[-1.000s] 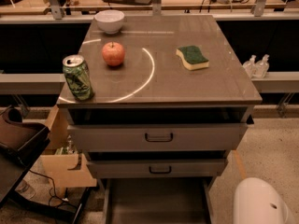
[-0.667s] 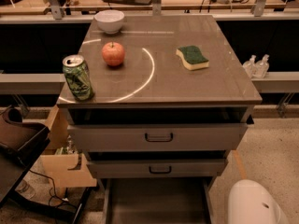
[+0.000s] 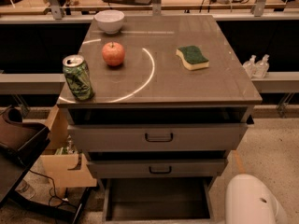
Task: Close bottom drawer
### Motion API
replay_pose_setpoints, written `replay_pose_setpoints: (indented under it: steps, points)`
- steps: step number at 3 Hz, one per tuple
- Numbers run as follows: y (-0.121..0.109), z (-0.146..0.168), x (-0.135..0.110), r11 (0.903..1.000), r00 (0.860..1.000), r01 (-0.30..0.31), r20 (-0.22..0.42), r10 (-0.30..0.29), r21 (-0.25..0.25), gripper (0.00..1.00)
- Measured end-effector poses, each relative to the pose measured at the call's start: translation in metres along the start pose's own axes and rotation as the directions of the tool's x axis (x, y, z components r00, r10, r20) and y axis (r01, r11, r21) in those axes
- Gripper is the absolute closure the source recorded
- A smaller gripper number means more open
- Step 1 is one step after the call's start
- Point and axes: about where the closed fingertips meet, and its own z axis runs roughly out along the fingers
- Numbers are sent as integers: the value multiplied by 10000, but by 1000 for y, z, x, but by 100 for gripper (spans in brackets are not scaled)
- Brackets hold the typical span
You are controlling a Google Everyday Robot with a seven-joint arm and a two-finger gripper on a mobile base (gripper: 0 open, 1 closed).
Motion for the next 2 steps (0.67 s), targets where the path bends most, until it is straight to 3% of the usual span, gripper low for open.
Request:
replay_pose_setpoints:
  steps: [2]
  points:
    - [-48, -32, 10, 9964, 9980, 113, -633, -59, 845, 100]
